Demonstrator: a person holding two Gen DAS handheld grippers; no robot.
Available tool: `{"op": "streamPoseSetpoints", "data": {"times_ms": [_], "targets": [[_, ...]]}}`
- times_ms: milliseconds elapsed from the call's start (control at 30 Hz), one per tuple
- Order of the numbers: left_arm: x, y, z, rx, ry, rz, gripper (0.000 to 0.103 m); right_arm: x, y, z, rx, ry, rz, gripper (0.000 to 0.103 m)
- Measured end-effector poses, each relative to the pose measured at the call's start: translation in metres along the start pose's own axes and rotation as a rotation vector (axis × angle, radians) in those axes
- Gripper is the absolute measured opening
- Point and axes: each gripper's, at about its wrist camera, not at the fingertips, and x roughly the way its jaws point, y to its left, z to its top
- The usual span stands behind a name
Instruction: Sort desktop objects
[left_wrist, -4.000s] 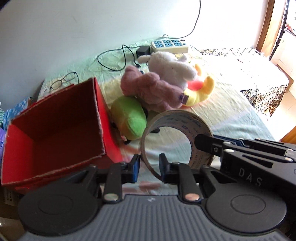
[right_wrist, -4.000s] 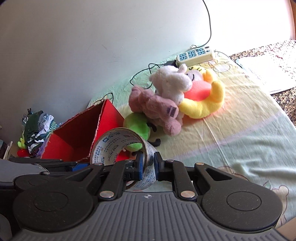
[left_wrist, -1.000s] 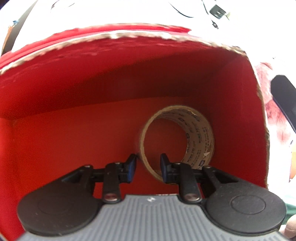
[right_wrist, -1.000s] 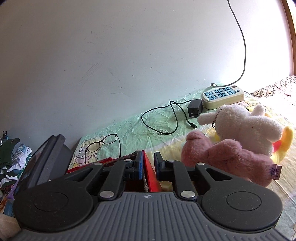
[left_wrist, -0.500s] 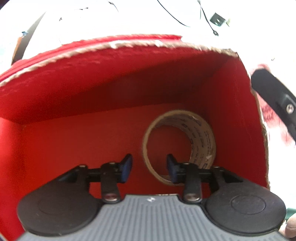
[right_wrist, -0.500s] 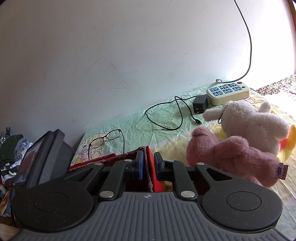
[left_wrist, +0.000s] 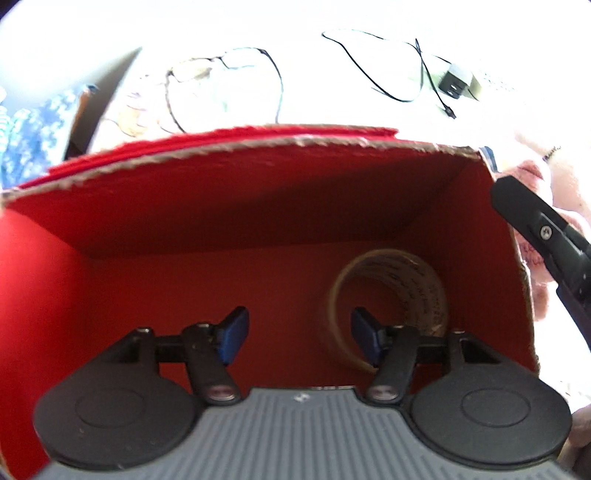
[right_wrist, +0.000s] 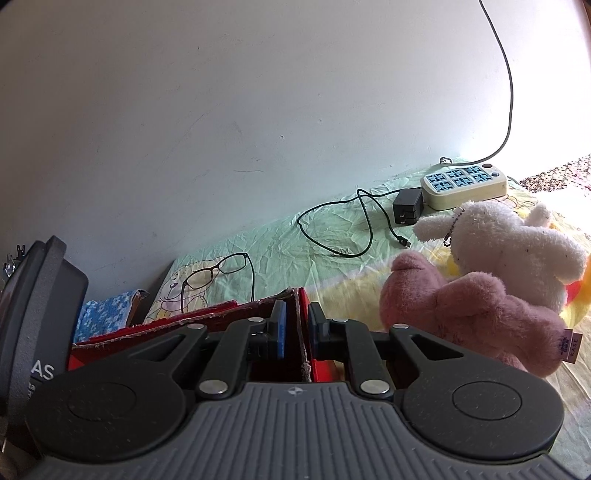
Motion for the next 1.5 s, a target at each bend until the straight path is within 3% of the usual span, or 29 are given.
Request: {"op": "streamPoseSetpoints", "data": {"times_ms": [267, 400, 767, 1500], "targets": [[-0.003, 0.0, -0.002, 0.008, -0.082, 0.103, 0.065, -0.001, 0.004, 0.0, -0.029, -0.007, -0.001, 0.016], [-0.008, 0.003, -0.008, -0.001, -0.093, 0.113, 0.07, -0.002, 0.009, 0.0, -0.063, -0.009, 0.0, 0.016], [-0.033, 0.013, -0.029, -0.024, -0.15, 0.189, 0.071, -0.001, 0.013, -0.001, -0.106, -0.01, -0.006, 0.019], [-0.067, 0.029, -0.073, -0.08, -0.156, 0.258, 0.073, -0.004, 0.017, -0.003, -0.13, -0.033, -0.001, 0.021]]}}
